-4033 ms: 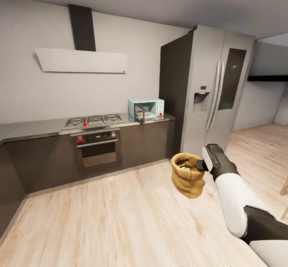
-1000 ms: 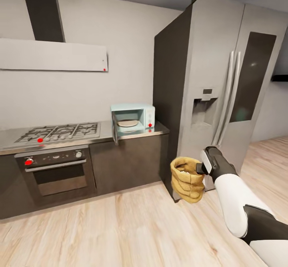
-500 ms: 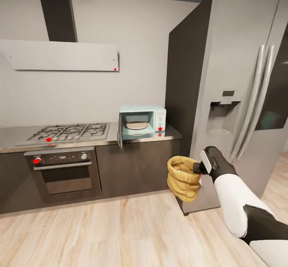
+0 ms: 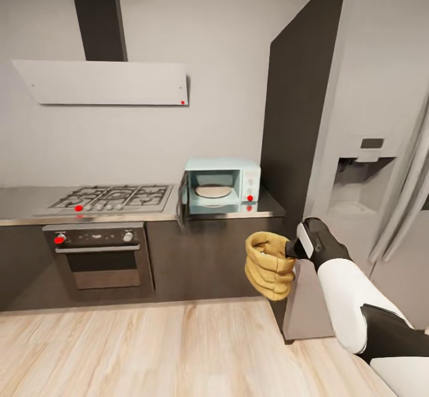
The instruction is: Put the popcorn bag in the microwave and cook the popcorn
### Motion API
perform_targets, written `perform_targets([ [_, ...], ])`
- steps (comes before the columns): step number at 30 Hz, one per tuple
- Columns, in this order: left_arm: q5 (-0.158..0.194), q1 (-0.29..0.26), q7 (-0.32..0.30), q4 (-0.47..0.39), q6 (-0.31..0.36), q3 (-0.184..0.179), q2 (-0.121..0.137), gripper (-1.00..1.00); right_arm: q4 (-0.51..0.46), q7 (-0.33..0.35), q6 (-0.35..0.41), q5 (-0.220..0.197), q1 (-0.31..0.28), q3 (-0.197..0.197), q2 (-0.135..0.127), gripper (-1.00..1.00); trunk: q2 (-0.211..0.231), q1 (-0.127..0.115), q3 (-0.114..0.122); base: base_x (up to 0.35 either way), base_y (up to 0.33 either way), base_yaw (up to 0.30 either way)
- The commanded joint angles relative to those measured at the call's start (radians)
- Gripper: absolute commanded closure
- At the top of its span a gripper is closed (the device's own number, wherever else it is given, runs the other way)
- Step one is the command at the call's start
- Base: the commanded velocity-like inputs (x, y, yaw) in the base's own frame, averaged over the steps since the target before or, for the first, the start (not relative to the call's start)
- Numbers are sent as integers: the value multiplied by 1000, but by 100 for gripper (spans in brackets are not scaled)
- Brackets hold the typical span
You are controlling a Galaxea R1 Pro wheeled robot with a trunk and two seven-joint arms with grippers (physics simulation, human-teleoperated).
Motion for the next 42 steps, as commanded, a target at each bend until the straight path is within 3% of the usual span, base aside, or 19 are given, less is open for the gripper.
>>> perform_targets([
  [1,6,0,0,-1,-2,0,0,-100,-1,5,4,9,0,-3,2,100,0,1,-1,280,-230,200],
  [8,10,0,0,-1,-3,1,1,-100,-1,5,4,8,0,-3,4,100,0,1,-1,183,-150,117],
  [36,12,0,0,-1,-5,4,0,-100,-8,3,4,16,0,3,10,100,0,1,-1,2,-1,1],
  [39,12,0,0,-1,-5,4,0,-100,-14,2,4,19,0,5,31,100,0,1,-1,0,0,0],
  [42,12,0,0,-1,-5,3,0,-100,-16,0,4,23,0,5,77,100,0,1,-1,0,0,0],
])
